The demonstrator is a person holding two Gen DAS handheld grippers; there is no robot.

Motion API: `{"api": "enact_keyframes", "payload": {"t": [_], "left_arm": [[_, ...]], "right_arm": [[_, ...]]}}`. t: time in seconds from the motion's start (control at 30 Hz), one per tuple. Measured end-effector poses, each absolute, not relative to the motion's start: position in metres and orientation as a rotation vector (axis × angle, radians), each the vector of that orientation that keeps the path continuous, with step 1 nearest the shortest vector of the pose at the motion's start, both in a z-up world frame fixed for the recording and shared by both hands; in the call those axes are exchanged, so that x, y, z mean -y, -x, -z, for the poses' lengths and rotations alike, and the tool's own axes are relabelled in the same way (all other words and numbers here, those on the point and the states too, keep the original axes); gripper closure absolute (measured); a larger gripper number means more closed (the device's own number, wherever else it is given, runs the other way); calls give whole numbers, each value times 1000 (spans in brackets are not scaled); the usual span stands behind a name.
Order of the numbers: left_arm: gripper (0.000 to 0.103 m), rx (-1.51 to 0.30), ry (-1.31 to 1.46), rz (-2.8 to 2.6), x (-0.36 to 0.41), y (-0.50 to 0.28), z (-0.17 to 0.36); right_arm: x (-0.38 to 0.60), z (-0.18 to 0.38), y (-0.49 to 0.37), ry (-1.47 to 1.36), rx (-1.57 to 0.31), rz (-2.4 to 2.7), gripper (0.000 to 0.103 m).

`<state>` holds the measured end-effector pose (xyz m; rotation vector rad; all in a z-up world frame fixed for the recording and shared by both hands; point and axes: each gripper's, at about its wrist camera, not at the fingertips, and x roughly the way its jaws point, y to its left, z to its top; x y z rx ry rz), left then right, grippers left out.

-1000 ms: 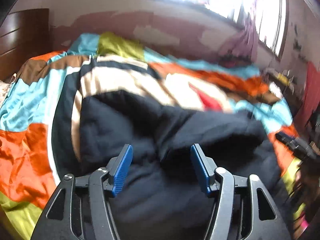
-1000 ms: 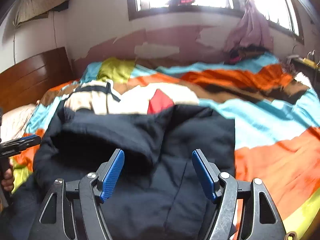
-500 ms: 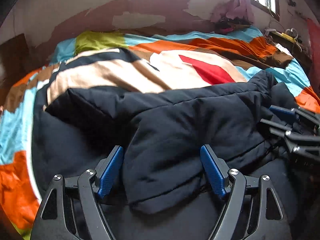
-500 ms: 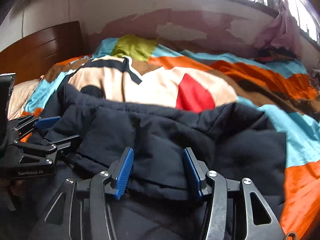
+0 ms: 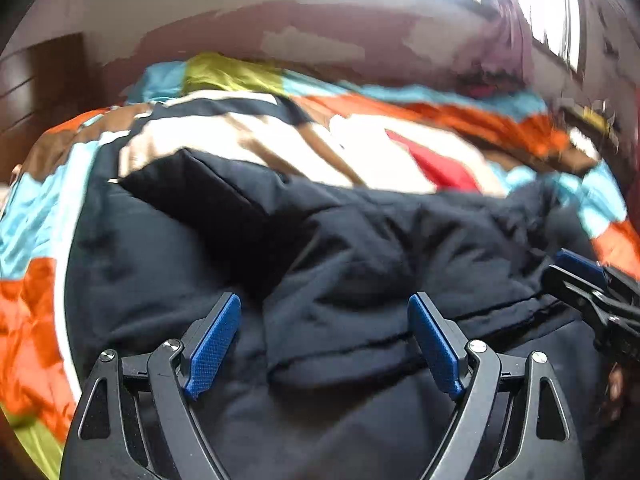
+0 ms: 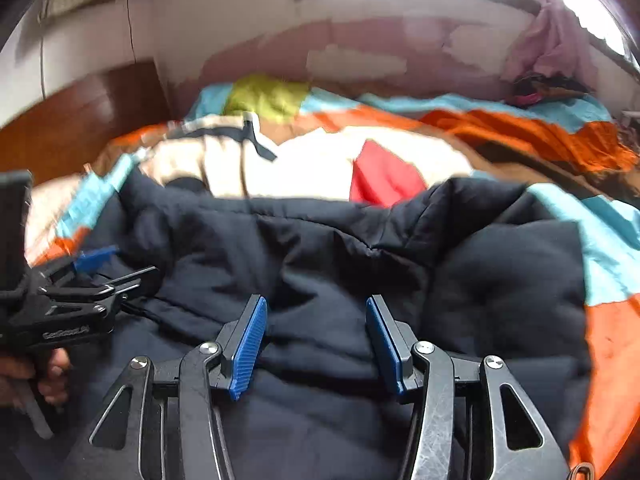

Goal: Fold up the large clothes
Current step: 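Lay the hem over the collar and open both grippers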

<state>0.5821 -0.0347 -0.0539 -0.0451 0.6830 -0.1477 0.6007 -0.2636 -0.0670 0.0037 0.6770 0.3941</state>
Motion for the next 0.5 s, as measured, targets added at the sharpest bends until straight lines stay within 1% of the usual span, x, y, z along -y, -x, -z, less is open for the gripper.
{"api": "enact_keyframes", "payload": {"t": [0.03,0.07,0.13,0.2,0.27,0.33,0.4,0.5], "left_arm": [[21,-669,69,145,32,-575,47],[21,-662,89,137,31,-568,40],[19,-667,119,137,29,-557,27],[17,-661,133,122,27,-546,12],[16,-641,140,108,25,-530,-2],[14,-608,133,87,27,-514,-16],[8,-570,123,75,28,-494,-32],[5,-516,117,67,27,-467,-50]], "right_arm": [[267,54,-588,-27,-639,-388,48],[269,47,-582,-34,-622,-376,37],[272,26,-564,-47,-576,-352,29],[275,12,-553,-42,-556,-329,25],[279,-1,-541,-51,-546,-304,18],[284,-12,-526,-64,-538,-291,16],[287,-22,-512,-70,-521,-281,14],[291,-38,-490,-81,-501,-278,9]]}}
